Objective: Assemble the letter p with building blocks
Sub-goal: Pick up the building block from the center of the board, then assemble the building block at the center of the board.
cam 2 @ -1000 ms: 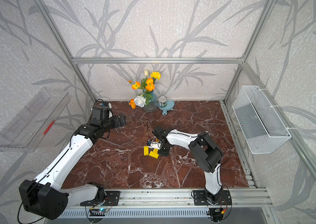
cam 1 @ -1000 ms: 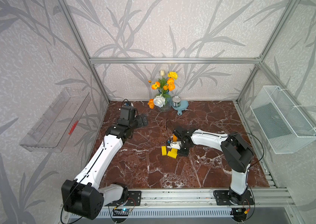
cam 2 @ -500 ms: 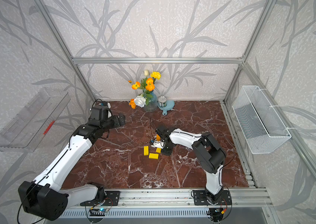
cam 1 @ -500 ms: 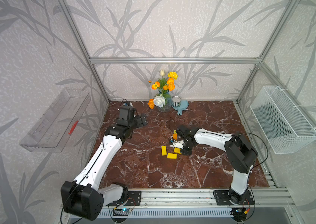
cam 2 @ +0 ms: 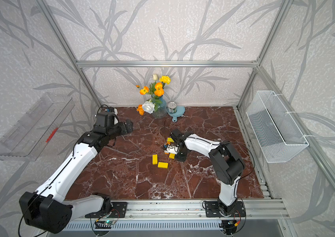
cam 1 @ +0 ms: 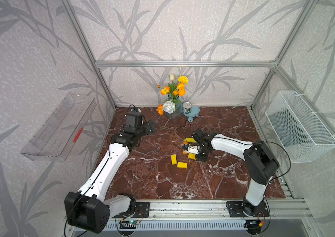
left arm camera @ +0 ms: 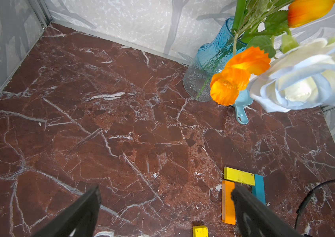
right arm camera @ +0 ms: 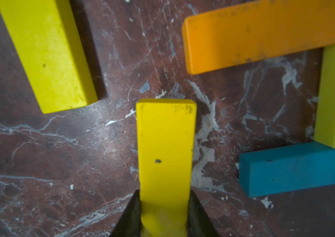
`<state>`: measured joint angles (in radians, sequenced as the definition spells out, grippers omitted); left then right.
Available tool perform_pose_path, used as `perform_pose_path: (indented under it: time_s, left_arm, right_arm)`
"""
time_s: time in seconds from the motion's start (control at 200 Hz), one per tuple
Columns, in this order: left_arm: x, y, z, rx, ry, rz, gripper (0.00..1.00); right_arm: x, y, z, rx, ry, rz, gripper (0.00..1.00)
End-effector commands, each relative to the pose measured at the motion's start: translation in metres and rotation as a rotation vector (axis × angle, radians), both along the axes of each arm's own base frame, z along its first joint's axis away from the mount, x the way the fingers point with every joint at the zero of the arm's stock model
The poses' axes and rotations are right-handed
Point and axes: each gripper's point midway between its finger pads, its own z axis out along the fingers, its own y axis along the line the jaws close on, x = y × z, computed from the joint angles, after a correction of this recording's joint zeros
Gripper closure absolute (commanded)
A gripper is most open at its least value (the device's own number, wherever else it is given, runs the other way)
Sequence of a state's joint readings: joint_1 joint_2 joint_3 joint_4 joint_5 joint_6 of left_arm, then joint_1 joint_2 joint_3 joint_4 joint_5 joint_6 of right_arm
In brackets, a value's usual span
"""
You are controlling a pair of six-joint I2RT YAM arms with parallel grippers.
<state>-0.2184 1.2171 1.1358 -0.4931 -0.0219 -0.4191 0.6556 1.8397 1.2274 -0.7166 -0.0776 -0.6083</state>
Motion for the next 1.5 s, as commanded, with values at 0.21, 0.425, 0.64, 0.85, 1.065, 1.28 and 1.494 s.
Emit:
perform_pose_path:
  time_s: [0.21, 0.425, 0.64, 0.85, 1.065, 1.28, 1.494]
  left_arm:
    - [-0.001, 0.000, 0.010, -0.013, -0.031, -0.005, 0.00]
    - [0.000, 0.000, 0.009, -0.013, -0.028, -0.006, 0.00]
    - [0.000, 0.000, 0.008, -0.013, -0.025, -0.006, 0.00]
    - [0.000, 0.000, 0.009, -0.013, -0.028, -0.006, 0.00]
    - [0.000, 0.000, 0.008, -0.016, -0.028, -0.008, 0.00]
    - [0.000, 0.000, 0.009, -0.016, -0.028, -0.008, 0.00]
    - [-0.001, -0.001, 0.011, -0.019, -0.034, -0.011, 0.00]
  right_arm:
    - [0.015, 0.003, -0.006, -0.043, 0.014, 0.016, 0.68]
    - [0.018, -0.002, -0.009, -0.058, 0.010, 0.002, 0.68]
    - [0.020, -0.004, -0.015, -0.068, 0.020, -0.008, 0.68]
    - [0.023, -0.005, -0.019, -0.080, 0.016, -0.025, 0.65]
    - [0.026, -0.004, -0.016, -0.081, 0.003, -0.033, 0.61]
    - [0.028, 0.005, 0.001, -0.014, -0.019, -0.056, 0.50]
    - [0.035, 0.010, 0.038, 0.080, -0.080, -0.116, 0.48]
